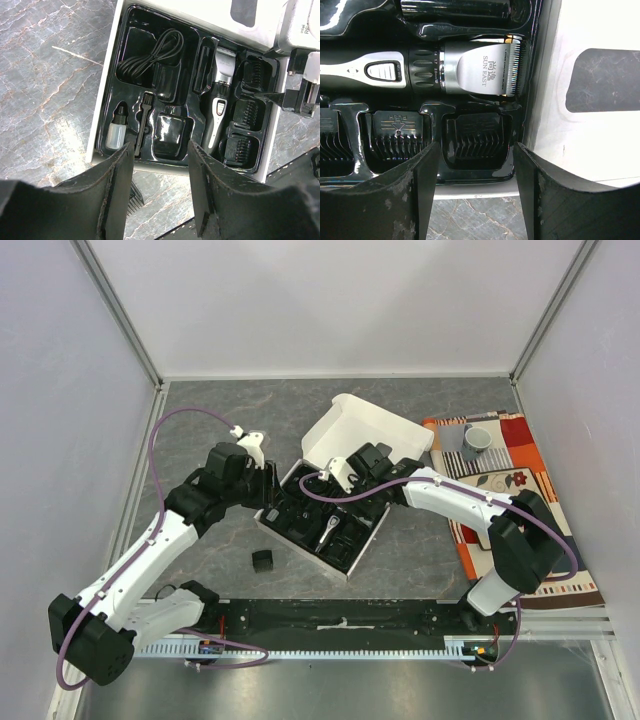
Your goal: Sort the hair-cutting tools
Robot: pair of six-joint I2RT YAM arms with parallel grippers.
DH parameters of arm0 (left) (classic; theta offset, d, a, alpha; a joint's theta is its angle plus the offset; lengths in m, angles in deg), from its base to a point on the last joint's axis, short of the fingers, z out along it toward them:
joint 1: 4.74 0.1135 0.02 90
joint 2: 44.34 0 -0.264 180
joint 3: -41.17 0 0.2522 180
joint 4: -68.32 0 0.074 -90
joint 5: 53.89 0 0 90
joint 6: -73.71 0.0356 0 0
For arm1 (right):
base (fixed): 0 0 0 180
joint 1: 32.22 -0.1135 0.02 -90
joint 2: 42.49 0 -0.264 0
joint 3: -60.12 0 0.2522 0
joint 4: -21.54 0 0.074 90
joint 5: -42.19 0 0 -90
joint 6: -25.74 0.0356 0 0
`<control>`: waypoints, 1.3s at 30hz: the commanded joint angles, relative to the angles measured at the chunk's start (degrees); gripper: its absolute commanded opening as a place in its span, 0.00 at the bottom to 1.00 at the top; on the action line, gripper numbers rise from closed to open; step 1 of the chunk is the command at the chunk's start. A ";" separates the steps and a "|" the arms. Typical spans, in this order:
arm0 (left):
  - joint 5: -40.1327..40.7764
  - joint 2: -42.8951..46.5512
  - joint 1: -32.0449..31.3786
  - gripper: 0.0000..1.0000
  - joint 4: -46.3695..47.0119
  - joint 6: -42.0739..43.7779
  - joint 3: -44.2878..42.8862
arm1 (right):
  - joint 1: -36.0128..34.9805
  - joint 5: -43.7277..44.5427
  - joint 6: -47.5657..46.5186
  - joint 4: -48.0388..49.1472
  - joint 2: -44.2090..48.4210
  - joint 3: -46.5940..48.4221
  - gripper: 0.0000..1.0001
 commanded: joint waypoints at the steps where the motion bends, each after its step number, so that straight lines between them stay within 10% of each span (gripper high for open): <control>1: -1.88 -0.12 -0.10 0.54 1.93 -1.52 0.21 | -0.15 1.20 0.24 0.09 0.47 0.69 0.68; 14: -1.80 -0.03 -0.10 0.54 2.19 -1.52 0.20 | -0.68 -4.59 5.24 3.08 6.80 2.01 0.67; 17: -1.88 -0.03 -0.01 0.54 2.10 -1.52 0.21 | -0.77 -4.51 5.60 3.17 6.27 1.75 0.57; 23: -1.89 -0.21 -0.10 0.54 2.10 -1.52 0.12 | -0.85 -3.81 6.30 3.26 3.81 1.75 0.00; 39: -2.15 -0.82 -0.10 0.54 2.10 -1.52 0.21 | -0.85 -1.26 6.30 3.70 0.74 -1.23 0.00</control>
